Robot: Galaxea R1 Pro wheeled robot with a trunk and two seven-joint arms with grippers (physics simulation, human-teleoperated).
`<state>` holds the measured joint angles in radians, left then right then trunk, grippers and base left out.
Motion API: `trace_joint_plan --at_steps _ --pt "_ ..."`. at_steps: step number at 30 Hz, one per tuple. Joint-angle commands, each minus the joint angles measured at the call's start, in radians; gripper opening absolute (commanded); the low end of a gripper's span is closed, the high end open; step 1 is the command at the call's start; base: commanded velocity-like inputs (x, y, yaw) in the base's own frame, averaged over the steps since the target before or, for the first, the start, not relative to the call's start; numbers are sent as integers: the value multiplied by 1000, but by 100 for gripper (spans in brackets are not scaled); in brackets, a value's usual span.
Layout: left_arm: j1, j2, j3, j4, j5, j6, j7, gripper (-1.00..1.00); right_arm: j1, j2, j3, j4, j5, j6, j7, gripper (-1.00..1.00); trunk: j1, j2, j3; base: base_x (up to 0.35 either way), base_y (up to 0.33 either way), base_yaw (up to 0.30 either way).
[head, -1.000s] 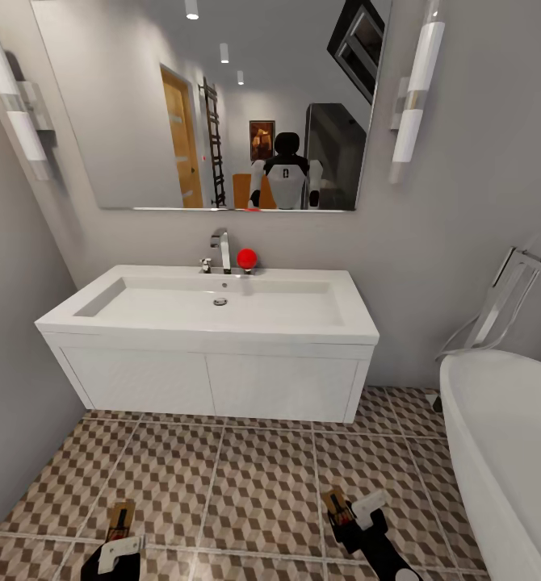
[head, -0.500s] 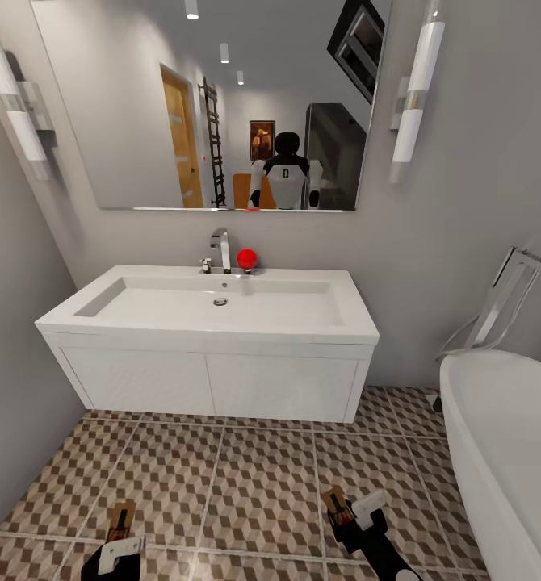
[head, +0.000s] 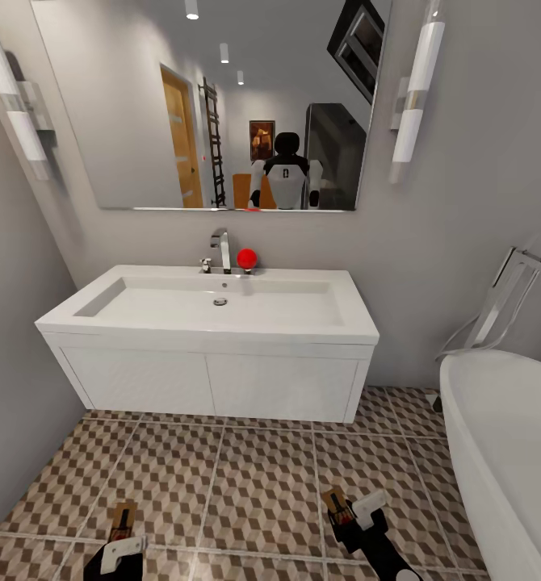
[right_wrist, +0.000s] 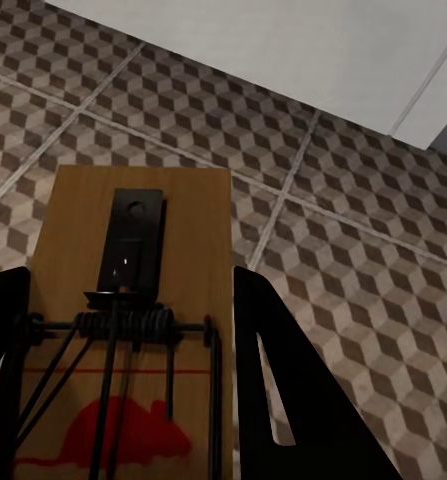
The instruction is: Take the four mousetraps from the cabinet in the bathroom and place them on the bathroom floor. Make sure all four end up on the same floor surface, and ensure that at least two of them are either under or directly next to the same bathroom sink.
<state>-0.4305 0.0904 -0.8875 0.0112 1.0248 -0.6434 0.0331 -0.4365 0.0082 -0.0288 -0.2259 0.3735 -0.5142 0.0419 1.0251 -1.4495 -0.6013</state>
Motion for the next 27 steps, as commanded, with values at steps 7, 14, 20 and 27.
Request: trace_joint_plan --at_steps 7,14,20,27 --pt "-1 -2 -8 1 -1 -2 8 -100 0 0 -3 0 -4 -3 7 -100 0 0 -1 0 0 0" --pt "-1 -8 -8 2 -2 -2 8 -100 -1 0 -3 0 -3 -2 8 -100 0 0 -1 0 0 0" --pt "-1 -9 -7 3 -2 -2 8 -100 -1 0 -3 0 -2 -1 8 -100 0 0 -1 0 0 0" --pt "15 -7 -7 24 -2 3 15 -100 1 -1 -3 76 -3 0 8 -100 0 0 -1 0 0 0"
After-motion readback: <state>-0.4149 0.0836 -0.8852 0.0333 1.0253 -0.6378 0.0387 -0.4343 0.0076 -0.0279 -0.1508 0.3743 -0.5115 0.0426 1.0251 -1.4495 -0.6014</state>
